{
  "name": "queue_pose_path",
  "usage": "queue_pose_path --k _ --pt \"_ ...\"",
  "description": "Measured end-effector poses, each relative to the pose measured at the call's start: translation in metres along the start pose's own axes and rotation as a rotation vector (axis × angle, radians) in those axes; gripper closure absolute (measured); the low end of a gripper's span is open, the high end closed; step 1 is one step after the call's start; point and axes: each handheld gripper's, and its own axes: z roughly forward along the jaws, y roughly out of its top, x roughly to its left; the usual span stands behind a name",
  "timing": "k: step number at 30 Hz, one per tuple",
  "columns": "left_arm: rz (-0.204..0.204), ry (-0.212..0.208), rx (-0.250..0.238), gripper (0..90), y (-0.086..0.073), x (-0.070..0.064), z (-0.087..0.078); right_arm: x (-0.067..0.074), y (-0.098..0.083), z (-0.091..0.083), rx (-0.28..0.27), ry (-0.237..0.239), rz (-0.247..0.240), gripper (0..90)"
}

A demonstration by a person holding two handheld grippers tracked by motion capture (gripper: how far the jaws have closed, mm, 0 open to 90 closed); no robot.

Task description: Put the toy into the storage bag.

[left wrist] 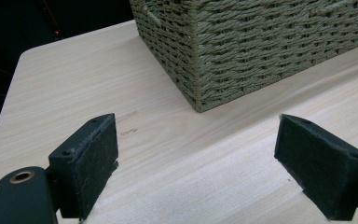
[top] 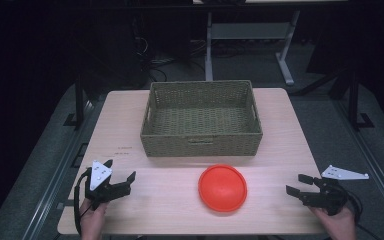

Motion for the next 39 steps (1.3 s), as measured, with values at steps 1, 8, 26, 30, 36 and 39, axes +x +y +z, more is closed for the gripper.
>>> queue_pose_path --k 1,8,26,30,36,39 --pt "-0.001 0.001 0.001 12.8 0.000 0.000 0.000 0.001 0.000 0.001 0.008 -0.001 -0.003 20.6" --pt "0.010 -0.015 -0.003 12.8 0.001 -0.003 0.001 0.007 0.002 0.004 0.024 0.005 -0.013 20.6" --pt "0.038 -0.022 -0.009 12.8 0.000 -0.005 0.001 0.031 0.019 0.020 0.076 0.047 -0.080 19.6" --pt "0.035 -0.020 -0.007 12.8 0.000 -0.005 0.001 0.036 0.021 0.024 0.084 0.058 -0.101 19.7" --pt "0.034 -0.018 -0.006 12.8 0.000 -0.004 0.001 0.042 0.024 0.030 0.097 0.064 -0.109 19.7" --pt "0.035 -0.018 -0.006 12.8 0.000 -0.004 0.001 0.043 0.023 0.031 0.092 0.069 -0.109 19.7"
